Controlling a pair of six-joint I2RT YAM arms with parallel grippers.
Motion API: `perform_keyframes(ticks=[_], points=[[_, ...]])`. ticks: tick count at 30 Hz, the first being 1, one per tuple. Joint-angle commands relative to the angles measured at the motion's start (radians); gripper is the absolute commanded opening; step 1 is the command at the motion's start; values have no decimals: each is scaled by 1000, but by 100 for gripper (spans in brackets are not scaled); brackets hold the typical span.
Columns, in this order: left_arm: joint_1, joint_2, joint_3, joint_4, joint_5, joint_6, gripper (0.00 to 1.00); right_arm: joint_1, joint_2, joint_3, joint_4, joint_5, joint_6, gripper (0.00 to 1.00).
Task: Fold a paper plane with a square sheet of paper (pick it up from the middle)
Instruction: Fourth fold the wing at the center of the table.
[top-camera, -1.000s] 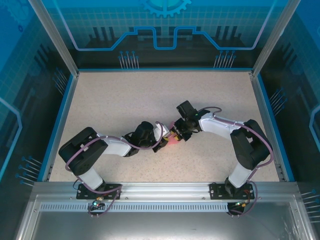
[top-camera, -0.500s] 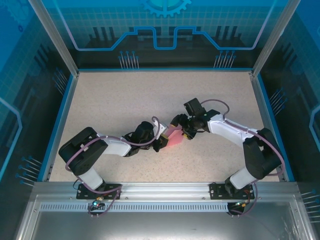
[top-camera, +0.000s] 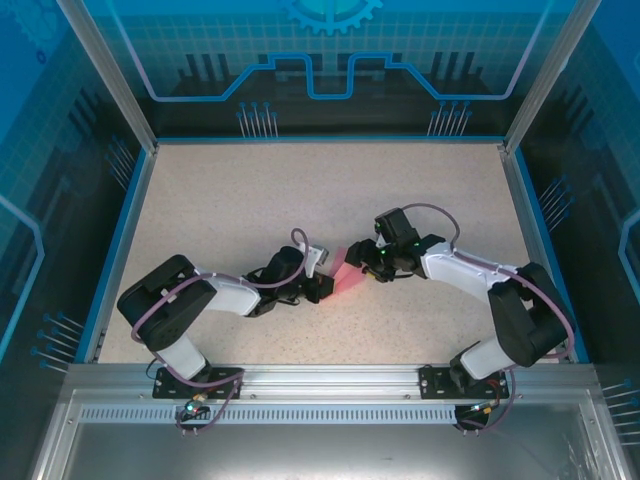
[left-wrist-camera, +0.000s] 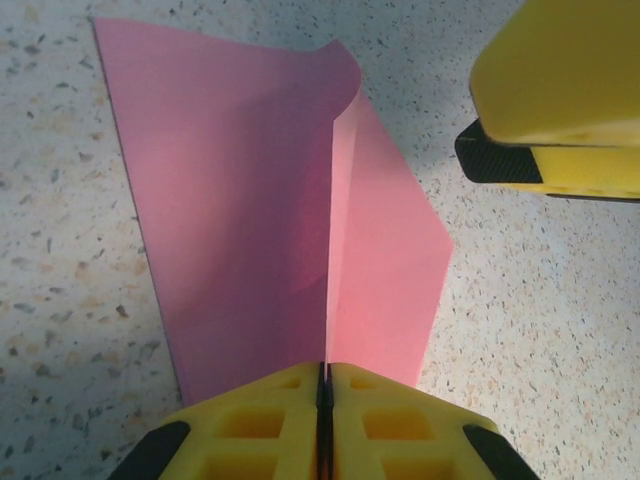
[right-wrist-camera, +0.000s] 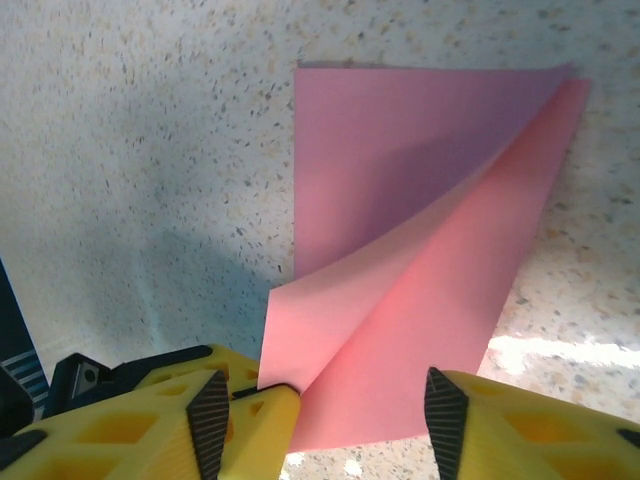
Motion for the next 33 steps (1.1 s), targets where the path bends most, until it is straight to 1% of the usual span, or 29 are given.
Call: perform_keyframes(ticks=[1,11,19,30,33], points=[[-7,0,-21,53,-7,-56,11,14,36,-23,68,-38,2,53],[-7,6,-39,88,-12,-104,12,28,110,-40,132,-54,84,47],[-7,21,-38,89,-5,-130,15,30,154,-53,178,-66,129,45],[-1,41,-11,47,45,-193,31,30,173,-44,169,-65,119,46],[11,44,-8,51,79,-212,36,31,181,-37,154,-64,111,47]])
